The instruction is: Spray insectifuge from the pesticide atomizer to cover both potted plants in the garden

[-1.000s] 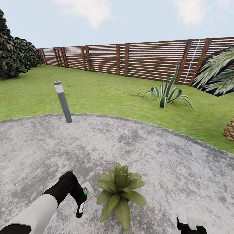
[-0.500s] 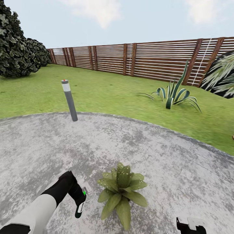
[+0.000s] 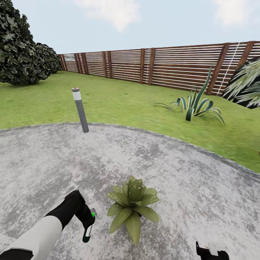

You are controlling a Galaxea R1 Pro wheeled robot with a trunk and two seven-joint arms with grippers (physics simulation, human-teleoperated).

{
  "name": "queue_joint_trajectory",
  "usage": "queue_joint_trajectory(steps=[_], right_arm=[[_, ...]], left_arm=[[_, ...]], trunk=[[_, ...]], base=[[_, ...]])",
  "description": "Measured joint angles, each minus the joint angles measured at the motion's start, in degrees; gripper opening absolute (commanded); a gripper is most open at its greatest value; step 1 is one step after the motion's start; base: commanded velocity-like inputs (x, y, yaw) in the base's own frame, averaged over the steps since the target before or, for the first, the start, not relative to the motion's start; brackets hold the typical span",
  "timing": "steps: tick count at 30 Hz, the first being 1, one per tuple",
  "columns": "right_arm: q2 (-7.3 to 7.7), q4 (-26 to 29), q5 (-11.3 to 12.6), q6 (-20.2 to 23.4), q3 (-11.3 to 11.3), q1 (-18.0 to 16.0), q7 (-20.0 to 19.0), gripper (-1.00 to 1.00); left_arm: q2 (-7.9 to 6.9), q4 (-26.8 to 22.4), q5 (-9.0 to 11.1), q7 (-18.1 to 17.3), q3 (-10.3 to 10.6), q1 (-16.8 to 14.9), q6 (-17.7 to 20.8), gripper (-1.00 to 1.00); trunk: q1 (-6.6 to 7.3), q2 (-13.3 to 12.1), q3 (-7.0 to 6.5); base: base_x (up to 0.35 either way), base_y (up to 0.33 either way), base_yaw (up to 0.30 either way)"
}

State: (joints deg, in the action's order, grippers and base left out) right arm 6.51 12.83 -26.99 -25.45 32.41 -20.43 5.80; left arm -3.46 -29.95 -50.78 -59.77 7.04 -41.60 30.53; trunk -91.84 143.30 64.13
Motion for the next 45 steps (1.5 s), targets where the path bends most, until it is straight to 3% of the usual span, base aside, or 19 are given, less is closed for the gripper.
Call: queue_joint_trajectory(steps=[8,12,14,29,31,35,37,40,42,45], right_arm=[[0.0,0.0,0.0,0.0,0.0,0.0,0.0,1.0],[0.16,0.0,-0.08,0.01,0.0,0.01,-0.07,1.0],[0.24,0.0,-0.09,0.01,0.0,0.01,-0.07,1.0],[0.09,-0.03,-0.09,0.0,0.0,0.0,0.0,1.0],[0.09,-0.04,-0.09,0.0,0.0,0.01,0.0,1.0],[0.08,-0.08,-0.09,0.04,0.0,0.01,-0.04,1.0],[0.09,-0.08,-0.09,0.01,-0.02,0.01,-0.05,1.0],[0.09,-0.15,-0.09,0.08,-0.06,0.01,-0.03,1.0],[0.09,-0.16,-0.09,0.09,-0.05,0.01,-0.03,1.0],[0.09,-0.17,-0.09,0.09,-0.06,0.01,-0.08,1.0]], left_arm=[[0.8,-0.17,0.03,0.03,0.02,-0.57,3.8,-1.0],[-0.35,0.25,-0.08,0.81,0.19,0.13,3.69,-1.0],[-1.11,0.67,-0.04,3.29,0.18,0.2,3.47,-1.0],[-0.25,2.23,1.0,3.98,-0.14,0.34,3.15,-1.0],[-0.33,5.71,0.56,4.25,-0.07,0.91,2.36,-1.0],[-0.74,10.23,0.1,4.51,-0.08,1.26,-3.14,-1.0],[-0.21,10.79,0.66,6.51,-0.32,1.26,-3.51,-1.0],[2.74,9.9,0.73,8.22,-0.33,1.12,-2.84,-1.0],[3.96,9.03,0.55,9.35,-0.07,1.1,-2.08,-1.0],[3.97,8.52,0.59,11.77,-0.26,1.09,-0.75,-1.0]], trunk=[[0.0,0.0,0.0],[0.0,0.0,0.0],[0.0,0.0,0.0],[0.0,0.0,0.0],[0.0,0.0,0.01],[0.0,0.0,0.0],[0.0,0.0,0.0],[0.0,0.0,0.0],[0.0,0.0,0.0],[0.0,0.0,0.0]], base=[[0.0,0.0,0.187],[0.0,0.0,0.006],[0.05,-0.011,0.0],[0.162,-0.09,0.088],[0.001,-0.001,0.031],[0.0,0.0,0.005],[0.0,0.0,0.0],[0.0,0.0,0.0],[0.0,0.0,0.0],[0.0,0.0,0.0]])
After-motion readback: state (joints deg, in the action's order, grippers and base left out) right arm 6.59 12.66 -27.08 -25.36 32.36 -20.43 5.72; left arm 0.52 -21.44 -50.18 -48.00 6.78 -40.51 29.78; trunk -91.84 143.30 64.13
